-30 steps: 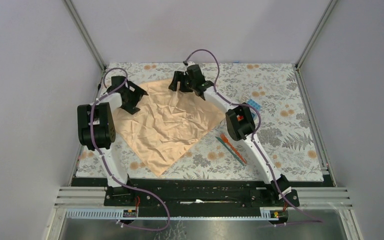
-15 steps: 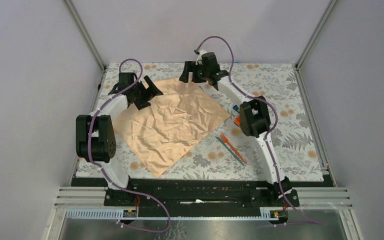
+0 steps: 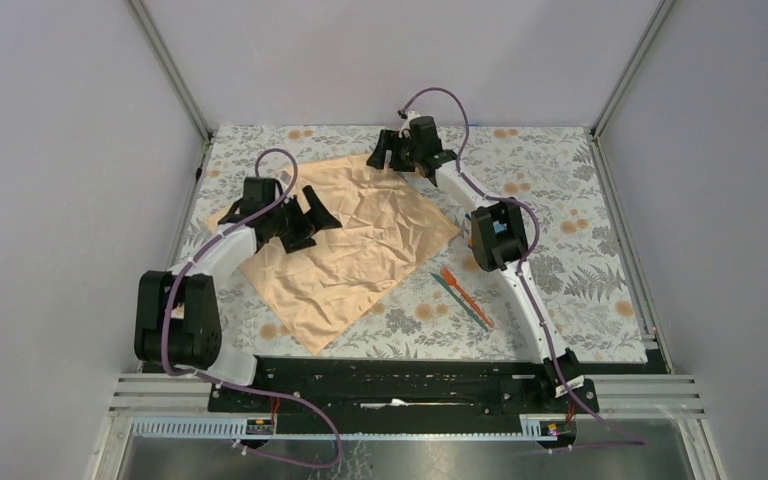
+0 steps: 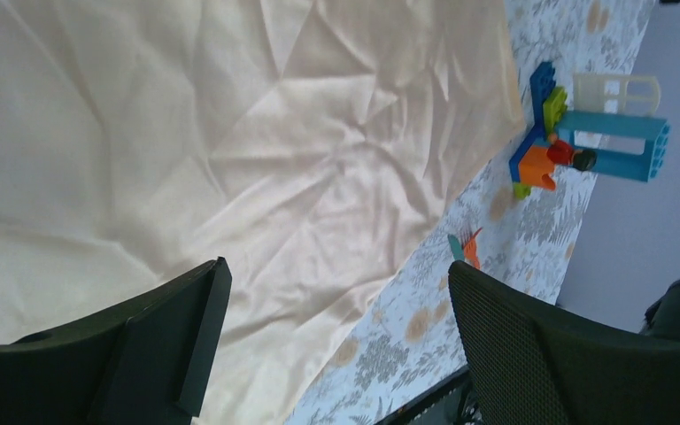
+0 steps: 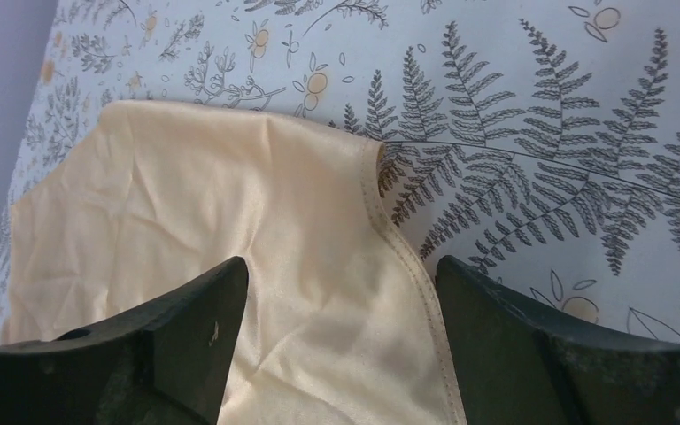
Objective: Fold the napkin into a case and place the utensils inside
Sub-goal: Flatten out the crumpled napkin at the center of the board.
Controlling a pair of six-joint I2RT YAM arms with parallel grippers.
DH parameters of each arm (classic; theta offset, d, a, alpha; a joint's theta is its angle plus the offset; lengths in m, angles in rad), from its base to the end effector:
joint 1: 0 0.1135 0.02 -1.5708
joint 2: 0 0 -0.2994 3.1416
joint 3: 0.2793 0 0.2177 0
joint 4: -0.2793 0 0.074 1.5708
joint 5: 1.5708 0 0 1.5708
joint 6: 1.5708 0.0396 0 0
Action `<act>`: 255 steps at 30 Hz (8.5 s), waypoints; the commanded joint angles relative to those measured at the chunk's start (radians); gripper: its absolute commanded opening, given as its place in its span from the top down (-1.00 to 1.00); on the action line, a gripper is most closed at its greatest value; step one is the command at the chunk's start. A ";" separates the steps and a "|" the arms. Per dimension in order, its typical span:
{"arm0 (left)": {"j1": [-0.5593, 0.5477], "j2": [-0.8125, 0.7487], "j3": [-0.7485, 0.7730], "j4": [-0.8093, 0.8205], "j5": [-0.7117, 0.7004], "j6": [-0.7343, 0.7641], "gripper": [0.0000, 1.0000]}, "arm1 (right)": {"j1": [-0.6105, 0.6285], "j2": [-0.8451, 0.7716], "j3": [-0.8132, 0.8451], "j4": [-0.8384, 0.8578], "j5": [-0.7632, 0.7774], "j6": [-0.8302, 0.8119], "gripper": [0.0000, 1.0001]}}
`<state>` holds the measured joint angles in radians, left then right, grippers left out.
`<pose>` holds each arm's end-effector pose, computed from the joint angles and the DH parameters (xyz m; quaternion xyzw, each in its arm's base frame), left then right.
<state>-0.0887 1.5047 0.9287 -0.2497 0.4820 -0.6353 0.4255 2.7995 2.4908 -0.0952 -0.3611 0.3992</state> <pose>0.2796 -0.0433 0.2684 -0.1605 0.8944 -0.3331 0.2518 0.5606 0.2694 0.1639 -0.1097 0.8196 0.3545 0.4365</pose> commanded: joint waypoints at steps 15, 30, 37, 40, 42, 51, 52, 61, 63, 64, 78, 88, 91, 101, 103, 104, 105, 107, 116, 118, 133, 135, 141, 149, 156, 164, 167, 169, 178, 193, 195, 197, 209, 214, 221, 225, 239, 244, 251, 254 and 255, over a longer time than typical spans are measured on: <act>0.001 -0.164 -0.172 0.066 0.000 -0.059 -0.97 | 0.011 0.047 0.096 0.374 -0.212 0.161 0.74; 0.284 -0.590 -0.372 -0.015 -0.111 -0.271 -0.95 | 0.346 -0.715 -0.826 -0.005 -0.476 -0.560 1.00; 0.289 -0.560 -0.316 -0.095 0.010 -0.156 -0.97 | 0.401 -0.831 -1.016 0.041 -0.363 -0.287 -0.10; 0.287 -0.549 -0.278 -0.162 0.010 -0.080 -0.95 | 0.400 -0.900 -1.075 0.029 -0.309 -0.199 -0.36; 0.285 -0.565 -0.262 -0.193 0.000 -0.059 -0.90 | 0.399 -0.939 -1.103 0.010 -0.267 -0.176 -0.48; -0.134 -0.467 -0.114 -0.459 -0.522 -0.147 -0.70 | 0.377 -0.986 -1.139 -0.050 0.159 -0.014 -0.55; -0.200 -0.431 -0.096 -0.481 -0.565 -0.161 -0.72 | 0.372 -0.999 -1.146 -0.068 0.226 0.005 -0.58; -0.383 -0.208 -0.072 -0.381 -0.706 -0.219 -0.31 | 0.187 -1.135 -1.336 -0.033 0.203 0.175 -0.87; -0.411 -0.146 -0.044 -0.381 -0.726 -0.224 -0.29 | 0.178 -1.128 -1.334 -0.060 0.200 0.155 -0.87; -0.422 -0.122 -0.032 -0.382 -0.740 -0.228 -0.29 | 0.177 -1.124 -1.331 -0.074 0.200 0.149 -0.86; -0.459 0.025 0.007 -0.404 -0.866 -0.234 -0.13 | 0.107 -1.043 -1.360 0.028 0.013 0.227 -0.87; -0.459 -0.008 -0.006 -0.398 -0.882 -0.226 0.42 | 0.094 -0.971 -1.329 0.073 -0.074 0.248 -0.62; -0.459 -0.024 -0.013 -0.399 -0.870 -0.220 0.67 | 0.094 -0.951 -1.328 0.086 -0.086 0.257 -0.60; -0.456 -0.117 -0.029 -0.416 -0.885 -0.207 1.00 | 0.090 -0.828 -1.254 0.156 -0.109 0.263 -0.20; -0.455 -0.137 -0.022 -0.436 -0.904 -0.205 1.00 | 0.089 -0.816 -1.244 0.166 -0.111 0.269 -0.09; -0.453 -0.151 -0.019 -0.445 -0.909 -0.205 1.00 | 0.090 -0.811 -1.241 0.170 -0.111 0.273 -0.03; -0.453 -0.170 -0.014 -0.449 -0.913 -0.205 1.00 | 0.090 -0.807 -1.239 0.175 -0.112 0.278 0.04; -0.449 -0.210 -0.008 -0.449 -0.919 -0.199 1.00 | 0.090 -0.802 -1.238 0.181 -0.117 0.287 0.12; -0.401 -0.307 0.058 -0.453 -0.915 -0.160 1.00 | 0.075 -0.819 -1.300 0.299 -0.150 0.388 -0.40; -0.397 -0.311 0.058 -0.457 -0.908 -0.157 1.00 | 0.068 -0.817 -1.342 0.383 -0.179 0.453 -0.42; -0.303 -0.311 0.144 -0.320 -0.877 -0.092 1.00 | 0.028 -0.918 -1.403 0.186 -0.194 0.564 1.00; -0.265 -0.277 0.190 -0.263 -0.872 -0.069 1.00 | 0.027 -0.961 -1.376 0.034 -0.106 0.569 1.00; -0.196 -0.188 0.245 0.046 -0.834 -0.011 1.00 | 0.026 -1.068 -1.365 -0.142 0.163 0.726 1.00; -0.188 0.018 0.284 0.510 -0.743 0.146 1.00 | 0.025 -1.029 -1.326 -0.105 0.420 0.854 1.00; -0.173 0.229 0.382 0.693 -0.670 0.240 1.00 | 0.023 -1.022 -1.312 -0.059 0.582 0.912 1.00; -0.166 0.426 0.511 0.847 -0.609 0.304 1.00 | 0.024 -0.939 -1.267 -0.036 0.659 0.958 1.00; -0.166 0.512 0.551 0.946 -0.597 0.328 1.00 | 0.023 -0.919 -1.246 -0.031 0.699 0.969 1.00; -0.162 0.564 0.573 1.004 -0.596 0.332 1.00 | 0.025 -0.905 -1.245 -0.003 0.725 0.982 1.00; -0.143 0.780 0.749 1.065 -0.718 0.333 0.99 | 0.041 -0.788 -1.204 0.241 0.951 0.944 0.94; 0.002 0.852 0.942 0.744 -0.447 0.047 -0.69 | 0.024 -0.741 -0.968 0.174 0.797 0.303 -0.70; -0.004 0.770 0.920 0.550 -0.451 0.019 -0.96 | 0.024 -0.803 -0.966 0.036 0.742 0.172 -0.91; -0.005 0.664 0.846 0.396 -0.462 -0.041 -0.97 | 0.018 -0.852 -0.991 -0.002 0.627 0.070 -0.99; 0.020 -0.094 0.119 0.034 -0.286 -0.042 -0.97 | 0.242 -1.065 -1.248 0.041 -0.078 0.089 -0.99; 0.160 -0.132 0.075 -0.035 -0.271 0.085 -0.97 | 0.345 -0.973 -1.259 0.086 -0.169 0.102 -0.90; 0.233 0.166 0.236 -0.040 -0.287 0.116 -0.98 | 0.371 -0.896 -1.234 0.112 -0.190 0.062 -0.86; 0.290 0.286 0.247 0.042 -0.215 0.072 -0.97 | 0.372 -0.893 -1.257 0.062 -0.160 0.010 -0.90; 0.355 0.301 0.131 -0.067 -0.253 -0.002 -0.97 | 0.392 -0.853 -1.314 0.028 -0.178 -0.015 -0.85; 0.468 0.160 -0.049 -0.053 -0.258 -0.020 -0.98 | 0.392 -0.865 -1.360 0.011 -0.169 -0.002 -0.85; 0.507 0.039 -0.133 -0.064 -0.233 0.023 -0.97 | 0.398 -0.912 -1.422 0.017 -0.169 0.043 -0.85; 0.493 0.005 -0.116 -0.064 -0.230 0.034 -0.97 | 0.402 -0.948 -1.381 -0.056 -0.125 0.021 -0.85; 0.483 -0.007 -0.109 -0.070 -0.228 0.038 -0.97 | 0.406 -0.967 -1.368 -0.074 -0.111 0.012 -0.85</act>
<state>0.4152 1.5463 0.8143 -0.2863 0.2615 -0.6350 0.8112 1.8965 1.1019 -0.0238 -0.5358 0.4339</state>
